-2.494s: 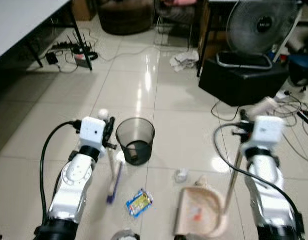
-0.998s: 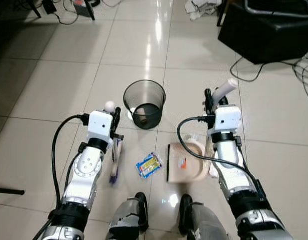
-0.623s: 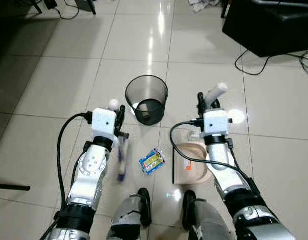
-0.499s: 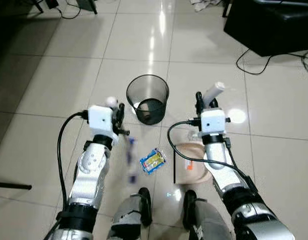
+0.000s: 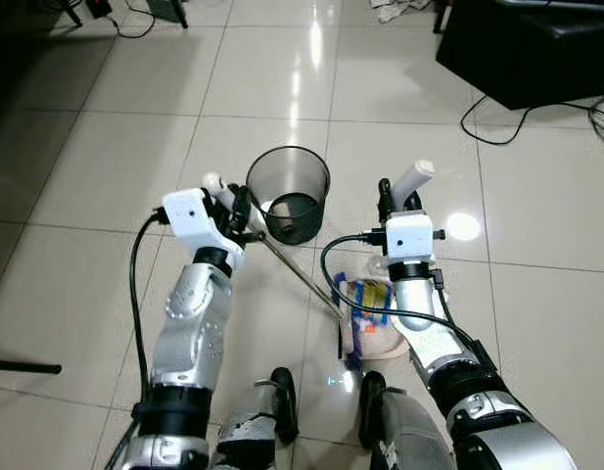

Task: Sweep floor

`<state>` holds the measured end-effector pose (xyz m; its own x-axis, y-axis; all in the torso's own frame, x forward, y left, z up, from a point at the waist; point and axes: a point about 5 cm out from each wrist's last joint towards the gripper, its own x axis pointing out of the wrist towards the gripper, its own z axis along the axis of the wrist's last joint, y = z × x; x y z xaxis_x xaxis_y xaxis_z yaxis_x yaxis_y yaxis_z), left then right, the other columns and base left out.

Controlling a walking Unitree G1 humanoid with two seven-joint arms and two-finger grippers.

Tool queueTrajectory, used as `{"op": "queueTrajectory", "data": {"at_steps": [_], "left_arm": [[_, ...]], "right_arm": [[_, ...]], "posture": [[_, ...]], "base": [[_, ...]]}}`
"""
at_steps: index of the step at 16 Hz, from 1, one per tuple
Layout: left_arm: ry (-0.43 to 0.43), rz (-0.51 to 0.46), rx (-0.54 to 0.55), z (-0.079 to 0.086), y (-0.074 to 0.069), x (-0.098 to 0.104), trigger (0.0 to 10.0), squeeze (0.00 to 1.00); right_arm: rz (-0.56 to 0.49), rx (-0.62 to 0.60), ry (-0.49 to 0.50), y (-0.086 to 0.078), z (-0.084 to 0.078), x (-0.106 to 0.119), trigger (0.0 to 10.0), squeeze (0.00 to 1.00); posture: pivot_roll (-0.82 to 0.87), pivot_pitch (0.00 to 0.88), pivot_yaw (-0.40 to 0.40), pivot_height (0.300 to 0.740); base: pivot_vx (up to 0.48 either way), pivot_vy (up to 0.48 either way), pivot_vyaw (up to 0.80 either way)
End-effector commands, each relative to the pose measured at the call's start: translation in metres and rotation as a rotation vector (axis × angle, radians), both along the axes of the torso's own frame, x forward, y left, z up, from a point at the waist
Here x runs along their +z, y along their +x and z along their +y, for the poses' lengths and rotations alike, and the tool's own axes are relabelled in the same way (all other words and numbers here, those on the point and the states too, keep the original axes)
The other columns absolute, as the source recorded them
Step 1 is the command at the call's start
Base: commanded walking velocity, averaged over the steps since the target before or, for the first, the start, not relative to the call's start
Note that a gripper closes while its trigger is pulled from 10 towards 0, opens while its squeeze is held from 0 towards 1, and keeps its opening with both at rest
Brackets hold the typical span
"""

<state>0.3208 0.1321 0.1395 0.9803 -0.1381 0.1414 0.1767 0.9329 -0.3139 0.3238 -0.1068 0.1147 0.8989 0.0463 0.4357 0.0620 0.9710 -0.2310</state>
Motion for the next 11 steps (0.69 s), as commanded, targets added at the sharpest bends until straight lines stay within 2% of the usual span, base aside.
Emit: {"op": "queueTrajectory", "data": {"at_steps": [1, 3, 6, 9, 11], "left_arm": [[0.024, 0.026, -0.078, -0.002, 0.0, -0.01, 10.0, 0.0], [0.104, -0.002, -0.132, 0.002, 0.006, -0.007, 10.0, 0.0], [0.213, -0.04, -0.178, 0.014, 0.021, 0.003, 10.0, 0.0], [0.313, -0.073, -0.2, 0.041, 0.025, 0.011, 10.0, 0.0], [0.38, -0.067, -0.167, 0.072, 0.027, 0.015, 10.0, 0.0]], "right_arm": [[0.015, -0.01, 0.03, -0.003, -0.006, -0.006, 10.0, 0.0], [-0.008, -0.026, 0.026, -0.002, -0.016, -0.002, 10.0, 0.0], [-0.031, -0.054, 0.022, 0.001, -0.031, 0.005, 10.0, 0.0], [-0.047, -0.071, 0.072, -0.005, -0.042, 0.004, 10.0, 0.0], [-0.058, -0.088, 0.137, -0.01, -0.05, 0.004, 10.0, 0.0]], "posture": [[0.15, 0.228, 0.105, 0.74], [0.13, 0.199, 0.107, 0.74], [0.11, 0.206, 0.117, 0.74], [0.1, 0.168, 0.122, 0.74], [0.09, 0.139, 0.124, 0.74]], "base": [[0.0, 0.0, 0.0], [0.0, 0.0, 0.0], [0.0, 0.0, 0.0], [0.0, 0.0, 0.0], [0.0, 0.0, 0.0]]}}
